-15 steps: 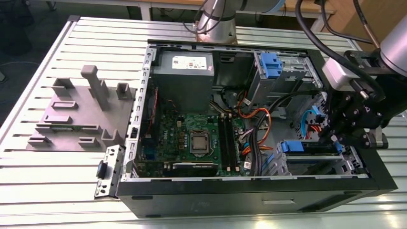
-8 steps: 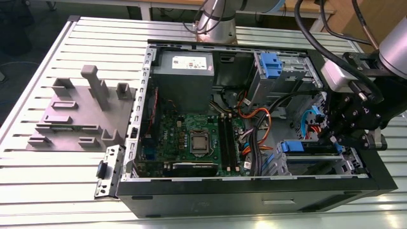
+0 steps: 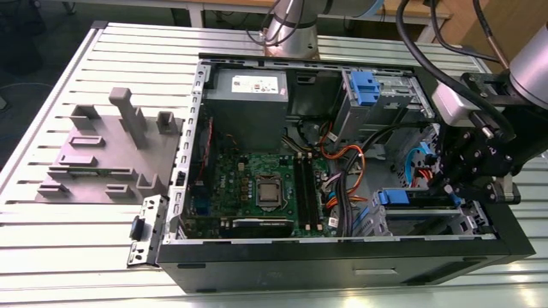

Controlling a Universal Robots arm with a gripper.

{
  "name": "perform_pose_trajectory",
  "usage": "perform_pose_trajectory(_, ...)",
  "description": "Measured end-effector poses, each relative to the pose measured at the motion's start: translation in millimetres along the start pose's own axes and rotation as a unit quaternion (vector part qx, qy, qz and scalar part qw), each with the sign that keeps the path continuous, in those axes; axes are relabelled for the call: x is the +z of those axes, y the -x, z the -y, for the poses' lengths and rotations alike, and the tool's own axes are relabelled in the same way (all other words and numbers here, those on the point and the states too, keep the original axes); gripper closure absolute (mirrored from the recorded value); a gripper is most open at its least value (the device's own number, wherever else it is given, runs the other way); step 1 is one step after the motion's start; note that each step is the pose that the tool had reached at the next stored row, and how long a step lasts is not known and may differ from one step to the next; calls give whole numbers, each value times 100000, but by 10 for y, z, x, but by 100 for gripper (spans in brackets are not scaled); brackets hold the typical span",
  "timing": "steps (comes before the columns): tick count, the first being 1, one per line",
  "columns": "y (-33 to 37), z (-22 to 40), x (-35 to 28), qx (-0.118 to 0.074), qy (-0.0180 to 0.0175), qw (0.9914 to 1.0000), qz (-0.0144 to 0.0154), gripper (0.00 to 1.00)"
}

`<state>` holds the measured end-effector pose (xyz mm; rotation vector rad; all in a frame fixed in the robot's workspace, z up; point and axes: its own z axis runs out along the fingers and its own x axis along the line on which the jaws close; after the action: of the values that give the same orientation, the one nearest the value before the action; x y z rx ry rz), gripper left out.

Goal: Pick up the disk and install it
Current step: 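Insert the first disk wire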

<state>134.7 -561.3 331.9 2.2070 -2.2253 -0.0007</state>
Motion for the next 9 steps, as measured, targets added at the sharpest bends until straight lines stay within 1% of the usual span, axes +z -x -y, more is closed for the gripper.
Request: perform_pose_trajectory(9,-10,1,46,-3,0,100000,23,82)
